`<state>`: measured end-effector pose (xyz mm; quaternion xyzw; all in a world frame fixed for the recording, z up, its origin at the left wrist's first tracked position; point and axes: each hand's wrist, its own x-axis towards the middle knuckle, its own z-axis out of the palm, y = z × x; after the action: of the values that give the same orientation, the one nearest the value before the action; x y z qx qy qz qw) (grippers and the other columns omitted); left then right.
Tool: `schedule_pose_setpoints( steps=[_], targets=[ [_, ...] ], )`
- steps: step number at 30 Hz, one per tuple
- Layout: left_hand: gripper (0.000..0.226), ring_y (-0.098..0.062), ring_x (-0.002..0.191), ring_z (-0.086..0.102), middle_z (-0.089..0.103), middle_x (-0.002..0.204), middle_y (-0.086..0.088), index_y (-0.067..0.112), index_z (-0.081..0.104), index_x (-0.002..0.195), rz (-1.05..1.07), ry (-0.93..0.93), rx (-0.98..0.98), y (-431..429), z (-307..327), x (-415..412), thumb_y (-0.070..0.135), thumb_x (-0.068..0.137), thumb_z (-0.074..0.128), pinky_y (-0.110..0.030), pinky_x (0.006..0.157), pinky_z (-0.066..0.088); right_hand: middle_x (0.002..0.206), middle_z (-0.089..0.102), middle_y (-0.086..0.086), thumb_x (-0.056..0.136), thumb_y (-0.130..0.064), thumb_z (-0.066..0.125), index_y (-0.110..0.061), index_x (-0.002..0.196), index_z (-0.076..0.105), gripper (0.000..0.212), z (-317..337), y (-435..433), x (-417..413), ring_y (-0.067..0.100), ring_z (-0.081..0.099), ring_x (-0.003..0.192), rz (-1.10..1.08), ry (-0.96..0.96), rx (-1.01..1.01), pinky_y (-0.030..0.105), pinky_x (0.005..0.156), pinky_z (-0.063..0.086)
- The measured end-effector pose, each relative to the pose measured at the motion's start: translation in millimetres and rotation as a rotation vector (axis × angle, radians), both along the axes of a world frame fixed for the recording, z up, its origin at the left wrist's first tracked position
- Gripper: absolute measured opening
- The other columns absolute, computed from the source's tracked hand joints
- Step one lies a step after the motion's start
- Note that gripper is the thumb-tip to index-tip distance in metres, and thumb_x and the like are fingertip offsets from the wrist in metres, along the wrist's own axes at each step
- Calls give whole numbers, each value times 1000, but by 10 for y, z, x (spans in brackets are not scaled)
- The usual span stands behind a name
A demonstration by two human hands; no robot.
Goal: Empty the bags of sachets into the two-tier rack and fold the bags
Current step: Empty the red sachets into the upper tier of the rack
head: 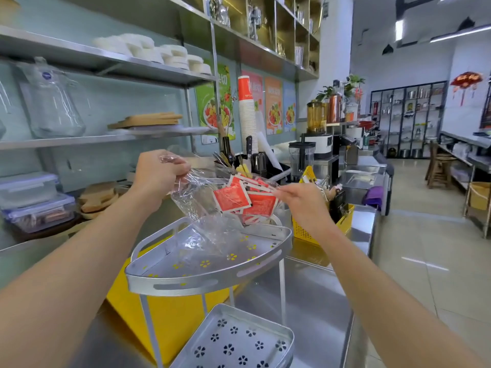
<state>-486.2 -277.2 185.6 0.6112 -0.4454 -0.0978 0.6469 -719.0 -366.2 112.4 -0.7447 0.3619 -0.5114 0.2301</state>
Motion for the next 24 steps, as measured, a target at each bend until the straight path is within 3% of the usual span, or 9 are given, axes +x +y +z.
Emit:
schedule_pose_setpoints(
  steps=[3,5,8,12,14,16,19,21,24],
  targets=[
    [17,-18,50,58,63,60,-9,9,61,68,-6,43,-13,69,-37,118,-3,76,69,-31,57,49,84,74,13,78,-22,69,-6,89,74,19,241,-62,0,18,62,72,-5,38,-8,30,67,49],
    [15,-9,41,59,64,54,-4,9,62,69,-2,56,-27,117,-33,174,-2,76,69,-26,52,52,79,72,17,75,-21,72,-6,81,75,16,424,-93,16,18,58,65,0,23,0,27,62,45],
    [13,-6,41,60,63,64,-9,8,61,71,-55,63,-64,199,42,224,-1,78,68,-20,47,52,79,72,17,76,-20,71,-4,76,74,16,684,-91,74,18,60,67,14,11,-68,25,64,45],
    [4,-6,43,61,66,48,3,5,62,80,-75,8,-77,280,174,303,4,81,66,-18,47,52,75,71,8,85,-21,61,-8,61,69,28,910,-55,212,19,62,71,-2,-84,-76,39,75,48],
    [3,-4,41,60,66,45,6,3,62,83,-79,-21,-106,307,208,316,4,82,65,-14,41,50,55,64,-3,87,-17,58,-10,51,61,37,935,-35,307,2,60,59,-14,-158,-59,25,70,48],
    [8,-4,40,60,65,45,7,5,60,77,-63,-32,-138,319,217,325,3,83,63,-13,35,43,49,59,2,88,-14,55,-6,48,52,41,939,-4,400,-6,59,46,-21,-219,-57,14,63,47],
    [14,-2,41,59,66,50,5,11,60,73,-11,-64,-128,316,192,343,5,85,63,-14,37,45,64,61,24,88,-13,55,-7,53,48,36,969,-1,492,21,67,57,19,-324,-34,35,74,54],
    [7,-1,35,53,66,61,-3,7,61,79,-19,-20,-110,323,170,352,6,86,62,-13,32,40,62,60,13,87,-12,57,-11,53,45,36,1023,-46,527,32,68,66,32,-365,-3,41,76,53],
    [2,-4,38,57,70,63,-5,5,61,87,-59,64,-137,335,184,351,7,88,59,-15,34,41,71,62,9,86,-12,59,-13,59,48,30,1114,-72,566,28,71,71,92,-395,34,43,71,59]
  ],
)
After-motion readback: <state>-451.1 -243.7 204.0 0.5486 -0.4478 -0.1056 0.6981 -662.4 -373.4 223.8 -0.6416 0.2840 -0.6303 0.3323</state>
